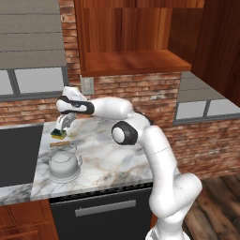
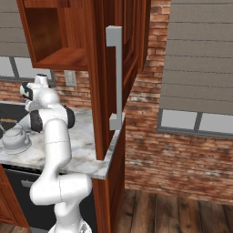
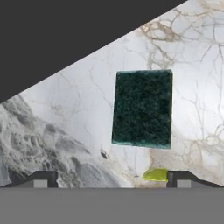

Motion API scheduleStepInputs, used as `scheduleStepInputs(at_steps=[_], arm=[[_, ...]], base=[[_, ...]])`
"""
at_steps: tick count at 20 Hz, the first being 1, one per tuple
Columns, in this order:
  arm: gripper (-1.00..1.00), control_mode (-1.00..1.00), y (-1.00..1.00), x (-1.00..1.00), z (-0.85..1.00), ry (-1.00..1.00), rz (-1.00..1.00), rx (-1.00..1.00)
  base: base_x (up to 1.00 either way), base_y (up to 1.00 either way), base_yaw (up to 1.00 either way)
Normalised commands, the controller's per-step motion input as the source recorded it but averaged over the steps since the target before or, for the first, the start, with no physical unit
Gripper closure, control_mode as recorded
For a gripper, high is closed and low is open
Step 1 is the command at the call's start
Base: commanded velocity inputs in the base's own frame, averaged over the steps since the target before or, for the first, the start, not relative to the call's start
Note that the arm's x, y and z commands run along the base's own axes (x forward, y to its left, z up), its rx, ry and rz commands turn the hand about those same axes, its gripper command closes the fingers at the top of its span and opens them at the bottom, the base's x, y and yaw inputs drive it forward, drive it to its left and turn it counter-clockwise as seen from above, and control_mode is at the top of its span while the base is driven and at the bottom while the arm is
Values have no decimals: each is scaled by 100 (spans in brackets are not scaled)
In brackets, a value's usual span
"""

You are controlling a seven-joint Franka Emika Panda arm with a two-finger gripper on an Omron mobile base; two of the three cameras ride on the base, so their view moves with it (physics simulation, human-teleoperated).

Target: Open the cabinet. Pick the sponge and place it next to the sink. Then close the cabinet.

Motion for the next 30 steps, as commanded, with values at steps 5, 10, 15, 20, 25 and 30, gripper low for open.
scheduleStepInputs(at_steps=[5, 10, 15, 20, 25, 30], arm=[[-100, -100, -44, -42, 0, -8, 0, 0], [-100, -100, -33, -35, -4, -7, 0, 0], [-100, -100, -32, -45, 0, -12, 0, 0], [-100, -100, -28, -49, 3, -14, 0, 0], [-100, -100, -22, -44, 27, -14, 0, 0], [-100, -100, -41, -41, 47, -11, 0, 0]], base=[[0, 0, 0], [0, 0, 0], [0, 0, 0], [0, 0, 0], [0, 0, 0], [0, 0, 0]])
